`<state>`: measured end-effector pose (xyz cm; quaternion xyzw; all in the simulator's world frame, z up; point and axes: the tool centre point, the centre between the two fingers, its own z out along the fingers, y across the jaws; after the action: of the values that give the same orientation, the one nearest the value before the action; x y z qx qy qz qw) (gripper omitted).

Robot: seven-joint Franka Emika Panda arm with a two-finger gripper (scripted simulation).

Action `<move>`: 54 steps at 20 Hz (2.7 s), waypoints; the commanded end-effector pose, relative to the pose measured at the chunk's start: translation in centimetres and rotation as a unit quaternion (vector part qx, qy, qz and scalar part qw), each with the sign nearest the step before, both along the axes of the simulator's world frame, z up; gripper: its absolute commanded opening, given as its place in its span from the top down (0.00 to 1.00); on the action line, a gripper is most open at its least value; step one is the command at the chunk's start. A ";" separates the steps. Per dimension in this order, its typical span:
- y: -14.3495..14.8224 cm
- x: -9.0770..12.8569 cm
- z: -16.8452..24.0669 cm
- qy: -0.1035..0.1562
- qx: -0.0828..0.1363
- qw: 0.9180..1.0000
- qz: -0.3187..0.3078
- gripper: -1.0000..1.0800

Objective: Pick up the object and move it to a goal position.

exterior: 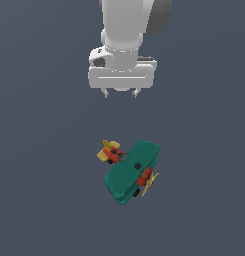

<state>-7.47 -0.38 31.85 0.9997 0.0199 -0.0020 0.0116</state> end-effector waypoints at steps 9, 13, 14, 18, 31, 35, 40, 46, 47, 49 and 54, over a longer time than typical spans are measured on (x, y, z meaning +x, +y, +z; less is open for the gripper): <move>1.4 0.4 0.4 -0.007 0.004 1.000 0.008 0.38; 1.7 0.5 0.1 -0.006 0.004 1.000 0.008 0.38; 1.7 0.6 -0.1 -0.005 0.004 1.000 0.008 0.38; 1.8 0.7 -1.0 0.000 0.002 1.000 0.007 0.38; 3.1 1.3 -7.7 0.033 -0.018 0.999 0.001 0.38; 3.6 1.4 -10.5 0.045 -0.031 0.999 0.000 0.38; 4.0 1.2 -13.8 0.058 -0.051 0.997 -0.001 0.38; 4.3 1.0 -16.9 0.069 -0.075 0.995 -0.001 0.38; 4.3 0.9 -17.3 0.070 -0.079 0.994 -0.001 0.38; 4.4 0.9 -18.0 0.072 -0.085 0.994 -0.001 0.38; 4.4 0.7 -19.1 0.075 -0.096 0.993 0.000 0.38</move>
<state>-6.72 4.05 13.03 0.9914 0.0205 -0.0781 0.1025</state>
